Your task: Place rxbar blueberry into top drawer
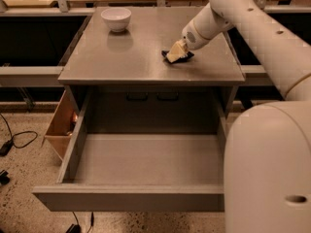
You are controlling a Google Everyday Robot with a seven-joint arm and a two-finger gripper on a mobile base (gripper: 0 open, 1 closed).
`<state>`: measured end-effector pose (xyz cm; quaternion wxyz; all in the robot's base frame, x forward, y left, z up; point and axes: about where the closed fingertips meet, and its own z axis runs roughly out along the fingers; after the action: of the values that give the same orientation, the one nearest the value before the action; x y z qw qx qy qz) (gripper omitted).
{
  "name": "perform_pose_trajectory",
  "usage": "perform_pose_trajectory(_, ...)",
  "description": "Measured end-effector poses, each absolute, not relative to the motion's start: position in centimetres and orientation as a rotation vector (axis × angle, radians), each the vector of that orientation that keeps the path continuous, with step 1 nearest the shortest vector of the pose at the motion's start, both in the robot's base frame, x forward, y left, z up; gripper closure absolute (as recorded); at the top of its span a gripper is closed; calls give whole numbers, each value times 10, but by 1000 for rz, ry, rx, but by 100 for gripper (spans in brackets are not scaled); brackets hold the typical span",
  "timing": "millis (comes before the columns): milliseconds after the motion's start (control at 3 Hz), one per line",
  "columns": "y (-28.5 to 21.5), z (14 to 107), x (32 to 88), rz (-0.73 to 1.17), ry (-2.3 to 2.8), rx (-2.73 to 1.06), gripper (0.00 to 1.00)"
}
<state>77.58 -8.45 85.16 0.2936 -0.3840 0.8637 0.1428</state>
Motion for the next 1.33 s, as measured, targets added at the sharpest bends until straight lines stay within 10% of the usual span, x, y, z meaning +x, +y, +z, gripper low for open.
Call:
perform_pose_trajectory(667, -83, 922, 698, 209, 2288, -1053, 100)
perform_pose_trajectory(1333, -79, 920, 695, 180, 2297, -1046, 50)
